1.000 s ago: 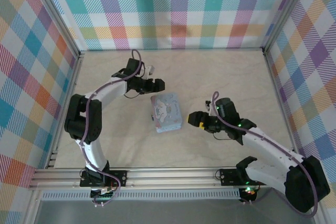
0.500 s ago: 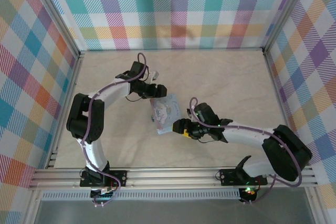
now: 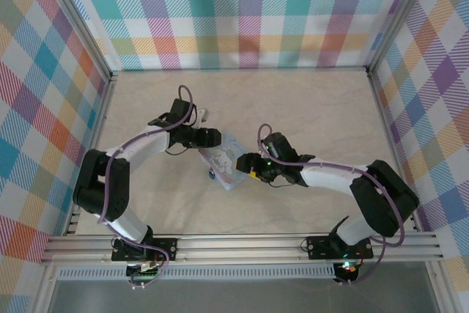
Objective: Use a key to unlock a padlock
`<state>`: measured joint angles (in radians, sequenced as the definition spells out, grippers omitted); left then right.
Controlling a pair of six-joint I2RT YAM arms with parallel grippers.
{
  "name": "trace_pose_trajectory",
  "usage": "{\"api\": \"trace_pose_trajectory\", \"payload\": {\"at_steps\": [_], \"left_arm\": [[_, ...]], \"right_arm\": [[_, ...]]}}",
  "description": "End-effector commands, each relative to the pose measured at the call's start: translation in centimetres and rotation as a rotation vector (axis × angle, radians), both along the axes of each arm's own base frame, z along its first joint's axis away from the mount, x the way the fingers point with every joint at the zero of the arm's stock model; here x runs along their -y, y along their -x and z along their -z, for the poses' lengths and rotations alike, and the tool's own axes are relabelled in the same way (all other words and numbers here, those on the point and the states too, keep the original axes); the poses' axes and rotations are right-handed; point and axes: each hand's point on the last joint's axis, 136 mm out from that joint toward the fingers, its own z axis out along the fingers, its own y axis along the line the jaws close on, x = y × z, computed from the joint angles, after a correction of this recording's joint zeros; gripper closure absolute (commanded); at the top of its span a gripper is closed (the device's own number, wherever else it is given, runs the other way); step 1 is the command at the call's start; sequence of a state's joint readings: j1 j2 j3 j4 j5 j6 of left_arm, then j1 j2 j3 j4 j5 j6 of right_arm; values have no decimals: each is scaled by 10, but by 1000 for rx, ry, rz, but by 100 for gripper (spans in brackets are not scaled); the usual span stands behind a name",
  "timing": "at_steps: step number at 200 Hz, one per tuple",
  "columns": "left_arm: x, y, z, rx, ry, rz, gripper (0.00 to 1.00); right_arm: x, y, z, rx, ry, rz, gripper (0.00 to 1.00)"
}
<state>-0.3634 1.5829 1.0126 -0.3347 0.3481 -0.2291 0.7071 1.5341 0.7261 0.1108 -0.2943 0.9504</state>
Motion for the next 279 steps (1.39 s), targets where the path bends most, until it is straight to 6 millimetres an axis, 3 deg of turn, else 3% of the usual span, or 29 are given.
{"api": "trace_pose_trajectory", "payload": {"at_steps": [1, 43, 72, 106, 172, 243, 279], "left_arm": [[9, 20, -5, -32, 71, -10, 38], [4, 29, -11, -1, 127, -74, 44], [8, 31, -16, 12, 174, -95, 45], [25, 28, -14, 13, 197, -92, 45], [68, 5, -13, 38, 178, -59, 43], [81, -23, -12, 72, 146, -74, 40], [82, -26, -12, 69, 142, -83, 39]], "right_arm": [[-19, -34, -26, 115, -29, -16, 36], [-35, -61, -17, 84, 9, -58, 46], [-33, -79, -13, 93, 45, -59, 46], [-21, -100, -15, 101, 65, -46, 46], [14, -119, -21, 117, 108, -2, 46], [42, -127, -18, 114, 119, 61, 45], [47, -131, -20, 126, 125, 70, 42]]}}
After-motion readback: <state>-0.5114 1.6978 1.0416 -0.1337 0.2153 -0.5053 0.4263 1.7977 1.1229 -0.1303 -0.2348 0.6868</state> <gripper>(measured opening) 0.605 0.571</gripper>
